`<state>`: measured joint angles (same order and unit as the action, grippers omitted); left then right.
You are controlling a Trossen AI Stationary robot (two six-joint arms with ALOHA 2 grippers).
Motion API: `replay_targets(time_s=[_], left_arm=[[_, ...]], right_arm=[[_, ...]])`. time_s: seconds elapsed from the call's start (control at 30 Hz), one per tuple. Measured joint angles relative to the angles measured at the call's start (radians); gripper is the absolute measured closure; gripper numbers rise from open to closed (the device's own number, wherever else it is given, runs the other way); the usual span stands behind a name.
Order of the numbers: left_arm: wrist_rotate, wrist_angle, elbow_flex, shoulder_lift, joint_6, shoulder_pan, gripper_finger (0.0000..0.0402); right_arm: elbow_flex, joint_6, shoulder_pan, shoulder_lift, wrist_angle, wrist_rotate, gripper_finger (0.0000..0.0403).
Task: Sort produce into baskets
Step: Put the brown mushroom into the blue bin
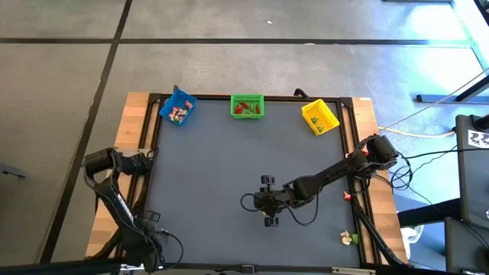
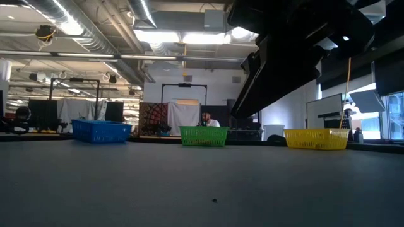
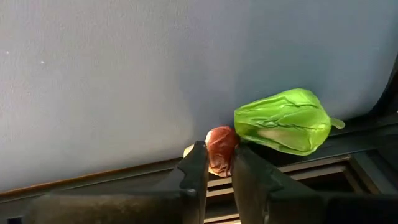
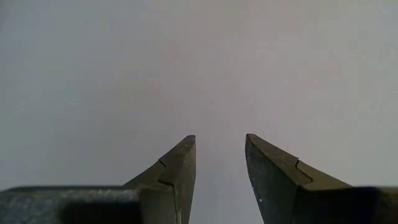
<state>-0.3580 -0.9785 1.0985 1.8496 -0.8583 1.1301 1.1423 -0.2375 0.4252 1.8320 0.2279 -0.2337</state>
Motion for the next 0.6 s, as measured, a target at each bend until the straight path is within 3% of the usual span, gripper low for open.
replay_targets(time_s=[0.23,0.6], left_arm=[[-0.005,-0.008,0.000,-0.013,0.005,-0.015,0.0350],[0.054,-0.096,0.000,-0.164,-0.012,-0.095,0.0345]], right_arm=[[0.000,-0.001,0.000,0.000,-0.025,-0.001,0.0265],[0.000,-0.006,0.000,0.000,-0.029,-0.001,0.0265]])
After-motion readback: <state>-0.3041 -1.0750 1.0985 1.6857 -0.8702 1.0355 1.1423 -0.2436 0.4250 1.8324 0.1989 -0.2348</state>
